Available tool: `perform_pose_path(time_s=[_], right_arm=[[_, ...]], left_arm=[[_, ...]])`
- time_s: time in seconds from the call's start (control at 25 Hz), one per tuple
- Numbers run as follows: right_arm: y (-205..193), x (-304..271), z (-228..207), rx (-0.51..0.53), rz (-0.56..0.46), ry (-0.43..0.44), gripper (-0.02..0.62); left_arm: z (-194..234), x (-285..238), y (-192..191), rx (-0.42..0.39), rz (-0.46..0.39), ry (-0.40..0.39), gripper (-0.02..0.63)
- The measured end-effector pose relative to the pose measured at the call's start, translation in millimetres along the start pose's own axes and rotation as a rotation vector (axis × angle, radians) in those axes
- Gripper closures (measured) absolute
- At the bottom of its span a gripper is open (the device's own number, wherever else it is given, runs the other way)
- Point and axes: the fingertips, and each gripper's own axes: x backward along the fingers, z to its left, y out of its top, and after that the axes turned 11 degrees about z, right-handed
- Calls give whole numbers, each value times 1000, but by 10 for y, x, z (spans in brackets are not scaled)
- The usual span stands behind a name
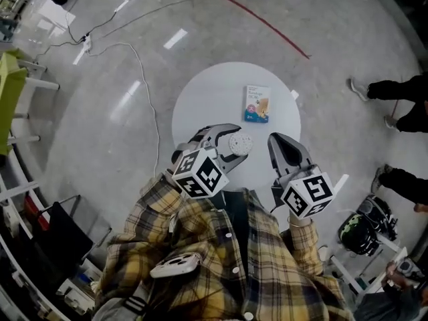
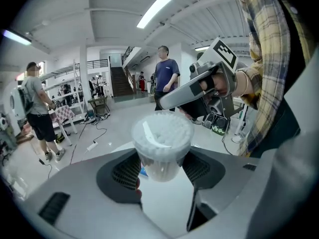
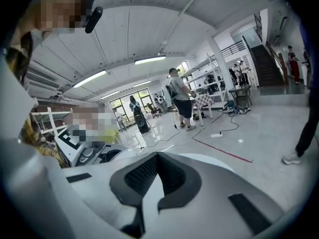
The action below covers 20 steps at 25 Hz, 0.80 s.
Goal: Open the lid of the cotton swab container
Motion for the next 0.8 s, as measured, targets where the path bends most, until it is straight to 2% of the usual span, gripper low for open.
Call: perform_pose_path(time_s=[0.48, 0.8], right_arm=[[583, 205, 487, 137, -59, 110, 578], [772, 365, 747, 210, -76, 172, 578]], left_arm=[[-97, 720, 448, 28, -3, 9, 334], [-247, 900, 564, 26, 17, -13, 334]])
